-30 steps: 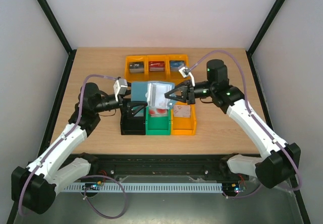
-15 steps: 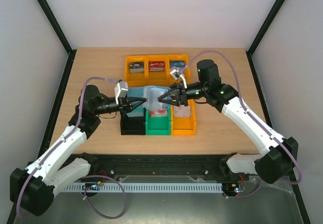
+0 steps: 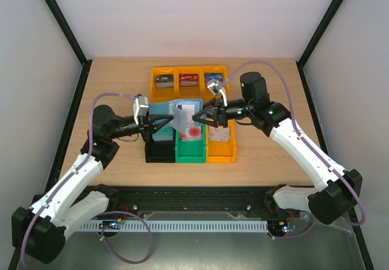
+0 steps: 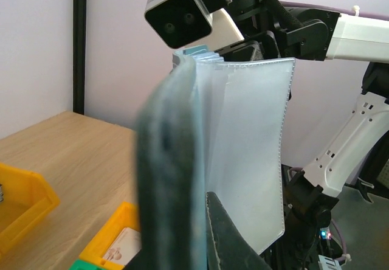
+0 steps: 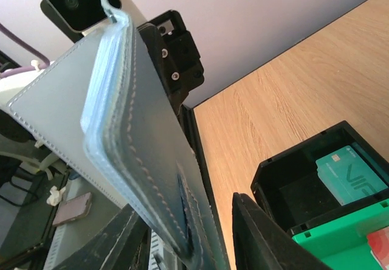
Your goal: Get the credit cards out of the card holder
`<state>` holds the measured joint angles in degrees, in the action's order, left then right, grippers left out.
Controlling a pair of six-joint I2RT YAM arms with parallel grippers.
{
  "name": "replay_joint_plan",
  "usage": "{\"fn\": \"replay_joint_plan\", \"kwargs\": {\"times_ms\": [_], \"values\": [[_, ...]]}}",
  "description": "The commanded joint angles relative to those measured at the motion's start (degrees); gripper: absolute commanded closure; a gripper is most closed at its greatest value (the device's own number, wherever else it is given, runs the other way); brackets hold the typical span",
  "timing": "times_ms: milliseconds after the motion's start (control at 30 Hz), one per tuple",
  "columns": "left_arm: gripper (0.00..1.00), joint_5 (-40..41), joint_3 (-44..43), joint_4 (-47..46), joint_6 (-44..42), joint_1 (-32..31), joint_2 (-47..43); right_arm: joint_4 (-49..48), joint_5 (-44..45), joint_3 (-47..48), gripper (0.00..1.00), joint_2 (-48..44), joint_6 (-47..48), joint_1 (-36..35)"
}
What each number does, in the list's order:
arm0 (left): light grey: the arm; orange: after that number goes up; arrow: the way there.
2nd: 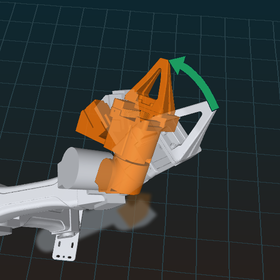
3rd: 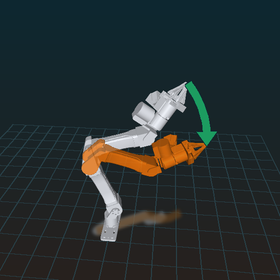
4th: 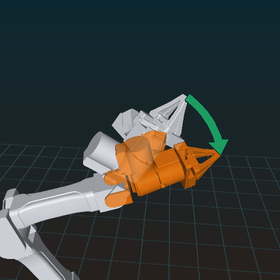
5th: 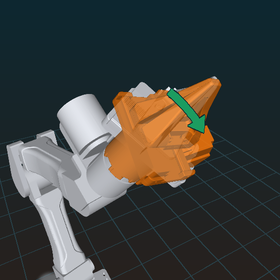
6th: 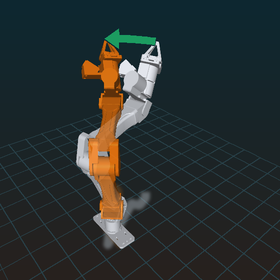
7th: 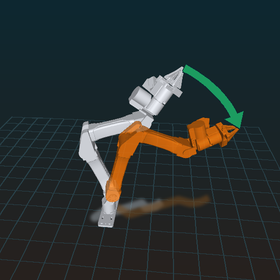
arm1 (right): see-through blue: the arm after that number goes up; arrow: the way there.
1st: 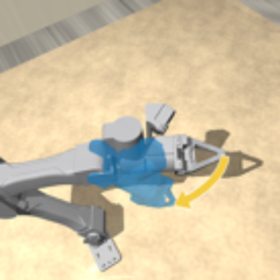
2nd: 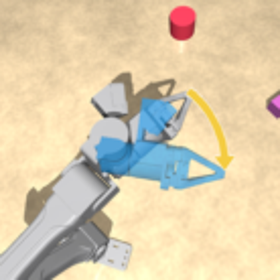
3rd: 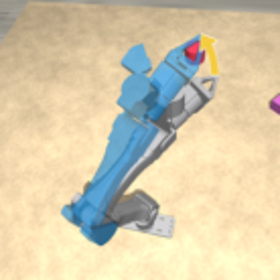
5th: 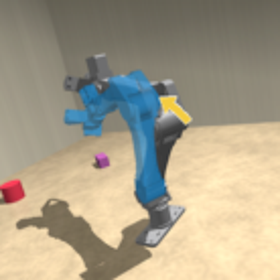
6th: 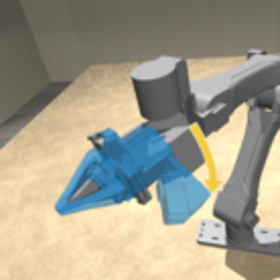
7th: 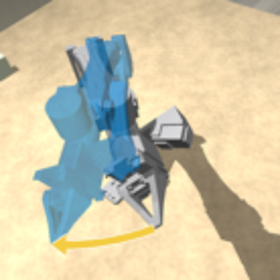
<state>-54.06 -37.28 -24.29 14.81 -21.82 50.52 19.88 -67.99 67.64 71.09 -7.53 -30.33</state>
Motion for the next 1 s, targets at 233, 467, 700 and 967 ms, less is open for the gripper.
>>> {"fn": "replay_joint_plan", "kwargs": {"times_ms": [233, 467, 700, 967], "values": [[0.98, -1.0, 0.58, -4.27, 0.31, 0.16, -1.28, -16.83, -0.08, -3.41, 0.69, -0.95, -14.0, -0.51], [0.92, 5.4, 1.29, -3.43, 0.58, 0.11, -1.57, -21.64, 2.09, -2.95, 0.98, -0.09, -18.24, -2.19], [0.2, 26.4, 2.23, 0.94, -2.1, 0.27, -2.27, -2.04, 28.06, 4.59, 0.98, 2.52, -12.79, -2.19], [0.23, 35.72, 2.3, 3.31, -6.37, 0.73, -2.71, 27.96, 76.63, 23.87, 0.98, 15.75, -15.59, -7.76]]}}
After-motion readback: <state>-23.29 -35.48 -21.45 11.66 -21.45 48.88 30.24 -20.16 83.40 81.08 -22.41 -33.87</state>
